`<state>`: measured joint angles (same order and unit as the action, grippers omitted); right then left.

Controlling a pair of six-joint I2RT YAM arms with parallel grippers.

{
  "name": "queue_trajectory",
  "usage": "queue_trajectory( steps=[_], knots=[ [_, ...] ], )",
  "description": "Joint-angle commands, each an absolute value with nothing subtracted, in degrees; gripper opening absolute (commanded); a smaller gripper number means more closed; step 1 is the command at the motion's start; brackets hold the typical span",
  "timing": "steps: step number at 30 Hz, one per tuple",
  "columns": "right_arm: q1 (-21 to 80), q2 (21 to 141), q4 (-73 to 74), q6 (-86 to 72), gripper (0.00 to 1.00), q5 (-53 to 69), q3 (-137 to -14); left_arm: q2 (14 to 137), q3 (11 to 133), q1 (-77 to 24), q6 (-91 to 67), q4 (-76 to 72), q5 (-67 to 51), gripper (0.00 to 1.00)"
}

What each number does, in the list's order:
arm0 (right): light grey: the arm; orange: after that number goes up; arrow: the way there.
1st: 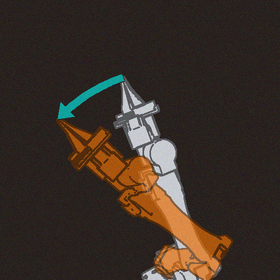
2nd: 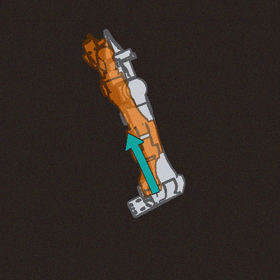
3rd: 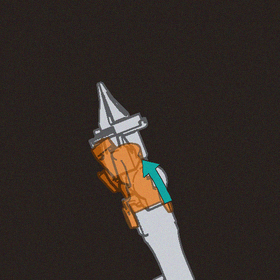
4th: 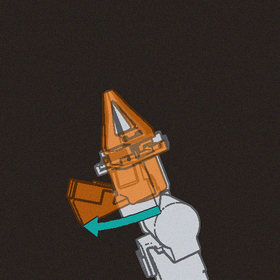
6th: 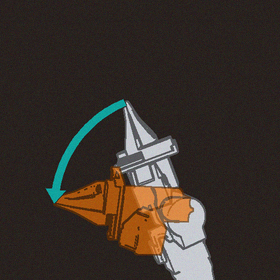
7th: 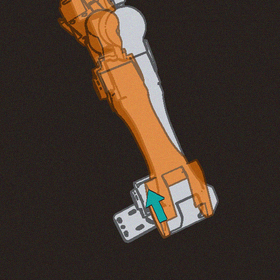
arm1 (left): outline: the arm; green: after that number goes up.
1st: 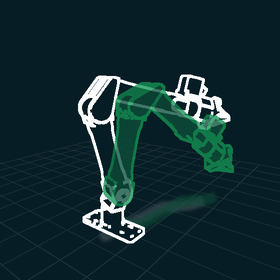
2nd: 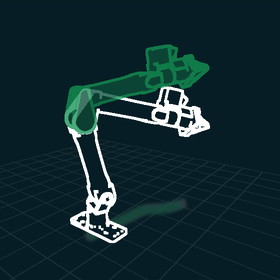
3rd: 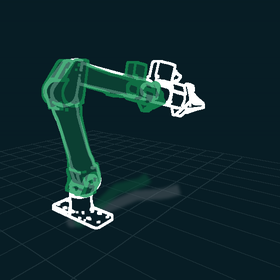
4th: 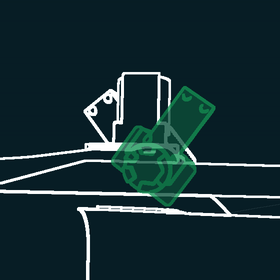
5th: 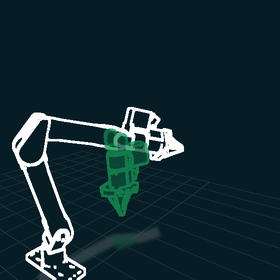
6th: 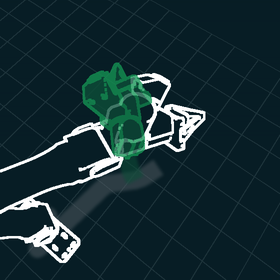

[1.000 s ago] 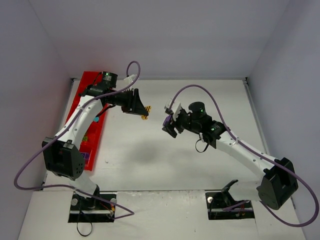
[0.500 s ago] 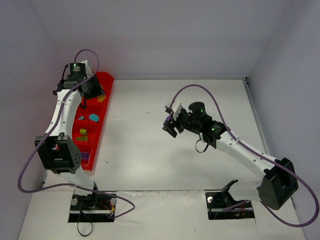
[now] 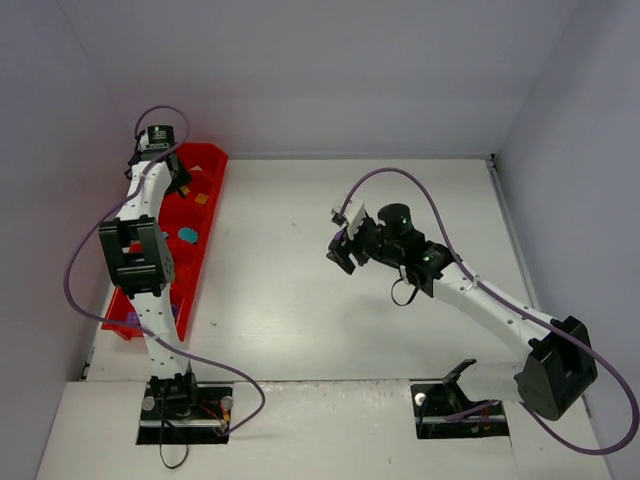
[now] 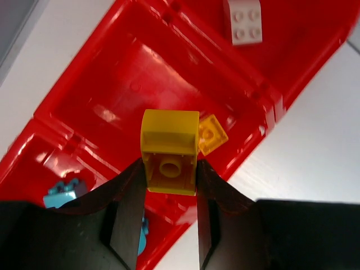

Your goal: Sort the legos into containers by color

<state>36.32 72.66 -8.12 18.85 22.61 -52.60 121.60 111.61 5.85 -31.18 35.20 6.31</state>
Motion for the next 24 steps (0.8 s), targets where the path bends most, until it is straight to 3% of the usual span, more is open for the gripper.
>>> queue_trajectory(
  steps=[1,6,9,12,17,24],
  knots=[
    [36.2,70.3,-10.2,17.9,0.0,21.4,-54.2,120.5,117.6,6.6,-33.5,30.8,7.9,0.22],
    [36.3,70.6,-10.1,17.3,0.0,21.3,-54.1,123.7,120.9,6.7,-34.5,32.4,8.1,0.35],
    [36.2,71.2,-10.1,17.3,0.0,21.6,-54.7,123.4,119.9,7.0,-35.5,32.3,7.7,0.52],
    [36.3,72.3,-10.1,17.4,0.0,22.1,-55.1,122.2,118.9,7.4,-35.4,32.1,5.8,0.6],
    [36.2,72.8,-10.5,18.8,0.0,22.9,-56.0,117.0,115.1,6.9,-35.5,32.1,1.4,0.63],
    [36.0,73.7,-10.6,20.6,0.01,26.1,-58.0,105.9,107.2,3.4,-34.3,30.7,-25.6,0.63]
  ],
)
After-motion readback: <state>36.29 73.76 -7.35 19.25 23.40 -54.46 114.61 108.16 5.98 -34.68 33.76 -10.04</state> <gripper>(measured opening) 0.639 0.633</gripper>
